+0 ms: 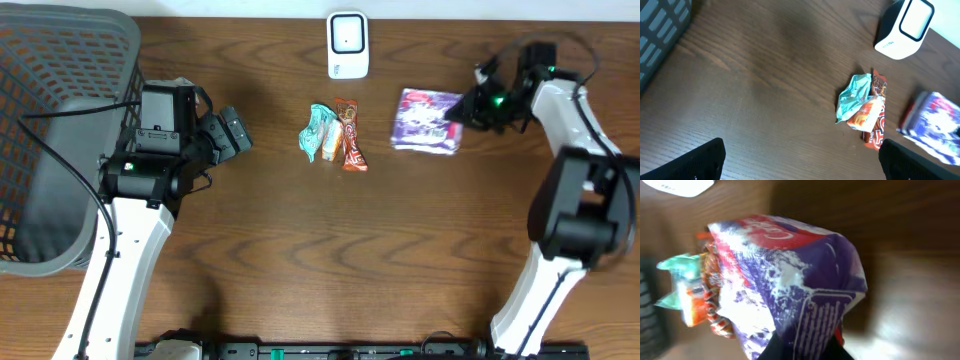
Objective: Scan the item barcode
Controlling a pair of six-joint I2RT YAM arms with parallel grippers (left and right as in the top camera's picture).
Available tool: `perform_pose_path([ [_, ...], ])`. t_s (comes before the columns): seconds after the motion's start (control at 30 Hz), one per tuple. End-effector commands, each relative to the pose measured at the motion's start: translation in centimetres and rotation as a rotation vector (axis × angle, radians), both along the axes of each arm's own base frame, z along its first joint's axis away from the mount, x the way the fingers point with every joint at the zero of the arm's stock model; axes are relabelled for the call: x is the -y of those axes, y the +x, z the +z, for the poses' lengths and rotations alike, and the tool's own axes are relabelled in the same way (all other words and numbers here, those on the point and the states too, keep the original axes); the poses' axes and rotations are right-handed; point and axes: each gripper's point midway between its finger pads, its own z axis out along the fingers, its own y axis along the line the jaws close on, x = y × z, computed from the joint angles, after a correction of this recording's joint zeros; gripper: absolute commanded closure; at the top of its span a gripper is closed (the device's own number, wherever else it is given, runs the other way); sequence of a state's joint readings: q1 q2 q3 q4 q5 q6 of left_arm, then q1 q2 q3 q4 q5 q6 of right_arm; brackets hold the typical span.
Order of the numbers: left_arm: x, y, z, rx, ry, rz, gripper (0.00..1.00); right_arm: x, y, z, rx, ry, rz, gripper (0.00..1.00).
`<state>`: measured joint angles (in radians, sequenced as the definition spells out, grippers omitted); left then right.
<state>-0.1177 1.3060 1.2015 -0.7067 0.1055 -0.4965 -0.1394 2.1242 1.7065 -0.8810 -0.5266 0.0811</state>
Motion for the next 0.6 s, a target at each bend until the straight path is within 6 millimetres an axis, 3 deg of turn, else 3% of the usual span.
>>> perform_pose_path([
  [0.0, -0.2, -0.1, 0.1, 0.003, 0.007, -0.003, 0.02, 3.1, 0.3, 8.2, 0.159, -0.527, -0.115, 0.99],
  [0.13, -0.2, -0.1, 0.1, 0.003, 0.007, -0.003, 0.02, 2.2, -1.2, 10.4, 0.176, -0.915, -0.157, 0.99],
  [0.23, -0.2, -0.1, 0.1, 0.003, 0.007, -0.003, 0.02, 1.2, -1.5, 9.6, 0.175, -1.075, -0.169, 0.99],
  [0.3, -0.2, -0.1, 0.1, 0.003, 0.007, -0.003, 0.02, -0.2, -1.6, 7.5, 0.157, -1.157, -0.136, 0.99],
  [0.33, -0.2, -0.1, 0.1, 0.003, 0.007, -0.003, 0.02, -1.7, -1.5, 5.2, 0.131, -1.177, -0.078, 0.99],
  [0.4, -0.2, -0.1, 0.1, 0.003, 0.007, -0.003, 0.02, -3.6, -1.7, 2.8, 0.106, -1.175, -0.010, 0.97],
  [0.43, -0.2, -0.1, 0.1, 0.003, 0.007, -0.003, 0.02, -5.0, -1.9, 1.6, 0.096, -1.157, 0.031, 0.91],
  [0.5, -0.2, -0.1, 0.1, 0.003, 0.007, -0.003, 0.02, -7.9, -2.6, 0.3, 0.097, -1.102, 0.103, 0.61],
  [0.53, -0.2, -0.1, 0.1, 0.003, 0.007, -0.003, 0.02, -8.9, -2.7, 0.2, 0.105, -1.084, 0.119, 0.54],
  [0.57, -0.2, -0.1, 0.1, 0.003, 0.007, -0.003, 0.02, -10.8, -2.8, 0.8, 0.137, -1.049, 0.142, 0.36],
])
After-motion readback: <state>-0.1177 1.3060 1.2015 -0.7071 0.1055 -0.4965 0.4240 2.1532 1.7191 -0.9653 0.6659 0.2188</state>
